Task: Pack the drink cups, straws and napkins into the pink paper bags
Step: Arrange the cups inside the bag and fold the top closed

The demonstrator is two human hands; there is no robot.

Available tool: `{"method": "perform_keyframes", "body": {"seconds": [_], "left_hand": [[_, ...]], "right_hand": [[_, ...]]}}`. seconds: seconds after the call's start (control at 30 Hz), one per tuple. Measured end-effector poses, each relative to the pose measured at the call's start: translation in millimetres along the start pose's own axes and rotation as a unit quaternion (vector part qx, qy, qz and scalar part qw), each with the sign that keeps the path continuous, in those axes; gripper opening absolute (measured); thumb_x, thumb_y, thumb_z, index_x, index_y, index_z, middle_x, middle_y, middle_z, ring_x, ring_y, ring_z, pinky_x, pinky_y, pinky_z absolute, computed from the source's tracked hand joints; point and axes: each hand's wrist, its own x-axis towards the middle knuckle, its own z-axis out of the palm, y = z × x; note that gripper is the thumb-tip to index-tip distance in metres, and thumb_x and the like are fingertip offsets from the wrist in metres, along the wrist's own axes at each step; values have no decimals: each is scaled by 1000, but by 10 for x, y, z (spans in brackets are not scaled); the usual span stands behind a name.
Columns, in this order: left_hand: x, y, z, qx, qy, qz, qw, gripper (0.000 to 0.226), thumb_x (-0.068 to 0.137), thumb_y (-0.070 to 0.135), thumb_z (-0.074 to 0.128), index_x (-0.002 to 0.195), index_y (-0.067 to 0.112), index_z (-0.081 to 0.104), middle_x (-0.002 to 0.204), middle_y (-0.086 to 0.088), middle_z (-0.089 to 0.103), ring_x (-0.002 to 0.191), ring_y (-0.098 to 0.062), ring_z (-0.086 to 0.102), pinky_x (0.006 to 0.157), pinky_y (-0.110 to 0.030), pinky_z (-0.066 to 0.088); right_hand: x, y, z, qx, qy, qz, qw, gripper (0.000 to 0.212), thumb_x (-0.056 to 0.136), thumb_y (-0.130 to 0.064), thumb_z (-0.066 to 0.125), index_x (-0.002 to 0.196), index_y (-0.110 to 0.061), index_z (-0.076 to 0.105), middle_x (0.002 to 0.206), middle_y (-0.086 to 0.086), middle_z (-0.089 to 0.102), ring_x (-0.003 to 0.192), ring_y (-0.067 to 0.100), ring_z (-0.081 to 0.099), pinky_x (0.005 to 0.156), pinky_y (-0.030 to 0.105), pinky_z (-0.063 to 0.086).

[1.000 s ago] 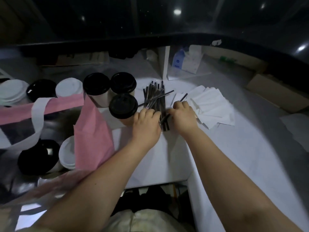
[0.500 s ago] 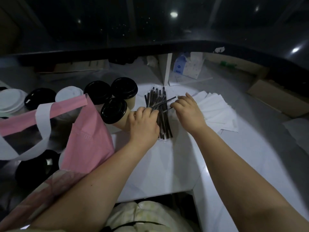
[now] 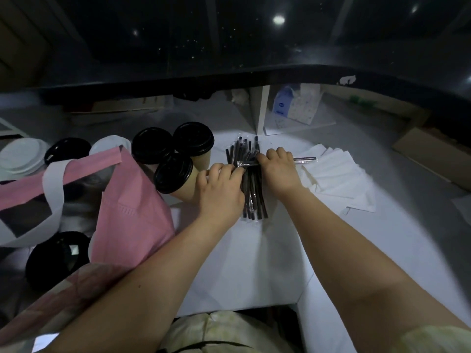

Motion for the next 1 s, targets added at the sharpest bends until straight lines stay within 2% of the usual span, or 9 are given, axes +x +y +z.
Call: {"method": "perform_keyframes", "body": {"seconds": [0.13, 0.23, 0.33, 0.5, 0.57, 0.73, 0.83, 0.93, 1.0], "left_hand": [[-11, 20, -8, -3, 0, 3, 1000, 44, 65, 17, 64, 108, 18, 64, 106, -2, 65, 105, -27, 53, 87, -41, 32], [-27, 36, -28, -3, 1, 9, 1000, 44, 66, 17, 65, 110, 18, 65, 108, -1, 65, 106, -27, 54, 88, -41, 32], [-40, 57, -76, -12, 3, 11, 1000, 45, 66, 16, 67, 110, 18, 66, 109, 0, 65, 106, -27, 54, 88, -40, 30], [-22, 152, -236, -20, -4, 8, 1000, 46, 64, 14, 72, 110, 18, 67, 110, -2, 65, 106, -29, 56, 89, -39, 27], [-7, 211, -325, -22, -3, 12, 1000, 47, 64, 14, 71, 111, 17, 67, 111, -3, 65, 106, -30, 56, 90, -39, 28], [-22, 353, -548, -18, 7, 29, 999, 45, 64, 14, 71, 108, 16, 67, 109, -4, 64, 107, -30, 55, 90, -40, 27], [-58, 419, -672, -16, 8, 34, 999, 43, 67, 13, 71, 109, 16, 66, 109, -3, 64, 109, -30, 53, 92, -40, 26], [-109, 480, -883, -13, -37, 39, 998, 43, 79, 16, 62, 122, 18, 59, 122, -3, 58, 121, -29, 44, 100, -43, 26], [-152, 482, -1044, -9, -50, 42, 998, 43, 84, 20, 58, 126, 19, 55, 127, -3, 55, 123, -27, 40, 102, -43, 25]], "right_hand": [[-33, -9, 10, -21, 28, 4, 999, 26, 58, 0, 79, 80, -8, 67, 71, 11, 57, 72, 33, 56, 66, 36, 43], [-112, 47, -64, -11, 42, 4, 999, 30, 49, 3, 79, 72, -8, 63, 68, 13, 54, 67, 34, 55, 62, 36, 42], [-205, 183, -137, -5, 53, 32, 998, 29, 50, 8, 74, 74, -6, 65, 75, 16, 53, 72, 35, 53, 63, 36, 36], [-409, 433, -326, 22, 88, 94, 991, 6, 85, -6, 67, 88, -4, 71, 90, 15, 59, 86, 38, 51, 69, 36, 32], [-510, 466, -419, 42, 86, 107, 990, 14, 94, -13, 58, 89, -5, 68, 87, 15, 63, 87, 36, 50, 69, 36, 33], [-781, 433, -589, 149, 90, 182, 968, 16, 97, -11, 47, 93, -5, 62, 83, 17, 63, 83, 37, 53, 60, 34, 32], [-942, 327, -693, 266, 65, 214, 938, 19, 92, -1, 40, 94, -8, 58, 84, 11, 63, 75, 30, 55, 57, 32, 36], [-1122, 119, -892, 399, 75, 232, 884, 22, 99, -7, 36, 100, -14, 57, 80, 2, 62, 60, 12, 48, 51, 23, 33], [-1233, -49, -1020, 443, 86, 229, 862, 20, 102, -12, 37, 102, -15, 57, 78, 1, 64, 60, 10, 47, 52, 21, 35]]}}
